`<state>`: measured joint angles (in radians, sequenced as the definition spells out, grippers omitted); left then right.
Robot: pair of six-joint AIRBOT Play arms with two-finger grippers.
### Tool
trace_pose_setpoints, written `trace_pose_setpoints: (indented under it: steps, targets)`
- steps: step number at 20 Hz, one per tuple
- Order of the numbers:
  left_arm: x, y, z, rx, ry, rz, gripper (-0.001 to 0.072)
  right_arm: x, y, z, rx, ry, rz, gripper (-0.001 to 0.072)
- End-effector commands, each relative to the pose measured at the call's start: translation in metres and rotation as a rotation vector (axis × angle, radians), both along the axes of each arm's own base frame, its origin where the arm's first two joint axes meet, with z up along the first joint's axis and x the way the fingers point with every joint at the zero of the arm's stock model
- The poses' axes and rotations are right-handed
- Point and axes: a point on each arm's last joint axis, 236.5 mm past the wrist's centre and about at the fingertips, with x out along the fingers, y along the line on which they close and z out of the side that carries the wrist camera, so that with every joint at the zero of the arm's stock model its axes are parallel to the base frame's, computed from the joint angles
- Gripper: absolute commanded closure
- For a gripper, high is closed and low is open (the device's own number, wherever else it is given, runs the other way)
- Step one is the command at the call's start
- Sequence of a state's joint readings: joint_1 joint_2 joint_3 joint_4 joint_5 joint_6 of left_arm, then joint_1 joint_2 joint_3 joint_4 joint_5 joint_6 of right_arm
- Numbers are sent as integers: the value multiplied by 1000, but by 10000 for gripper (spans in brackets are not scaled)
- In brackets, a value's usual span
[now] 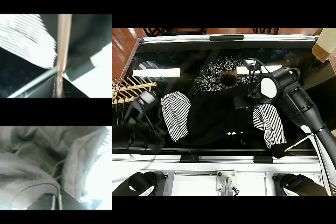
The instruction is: Fold the shirts.
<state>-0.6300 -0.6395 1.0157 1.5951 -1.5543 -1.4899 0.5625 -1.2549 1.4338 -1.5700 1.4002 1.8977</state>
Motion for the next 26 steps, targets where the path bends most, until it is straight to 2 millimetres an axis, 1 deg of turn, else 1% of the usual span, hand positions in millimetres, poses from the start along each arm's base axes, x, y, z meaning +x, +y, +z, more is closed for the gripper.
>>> trace_pose_setpoints:
  steps: [1,3,5,7,10,11,13,15,18,21,23,24,26]
  targets:
    - [-63,0,-2,98,81,-193,658,3,-16,2,-15,5,-37,634]
    - [-89,8,-4,140,132,-239,658,3,-22,1,-26,15,-56,634]
    - [-101,7,-1,114,134,-241,658,2,-34,-1,-37,41,-100,634]
    - [-105,9,4,84,121,-238,657,2,-45,-3,-46,62,-133,634]
    - [-105,9,4,85,117,-246,657,11,-59,-2,-34,59,-201,634]
    - [-105,8,2,95,125,-247,657,13,-60,-2,-19,61,-219,634]
    - [-105,3,-6,128,153,-273,656,14,-56,1,8,62,-223,635]
    - [-101,-4,-18,165,175,-284,656,18,-54,12,22,35,-221,634]
    - [-82,-45,-38,110,137,-301,656,27,-51,35,54,-19,-221,635]
    - [-74,-57,-62,170,175,-298,656,31,-48,55,80,-59,-218,635]
    - [-66,-71,-67,149,160,-283,657,31,-48,57,81,-60,-218,634]
    - [-62,-71,-67,151,147,-265,656,29,-48,56,77,-52,-218,634]
    - [-52,-57,-65,195,114,-228,656,24,-51,53,62,-29,-217,634]
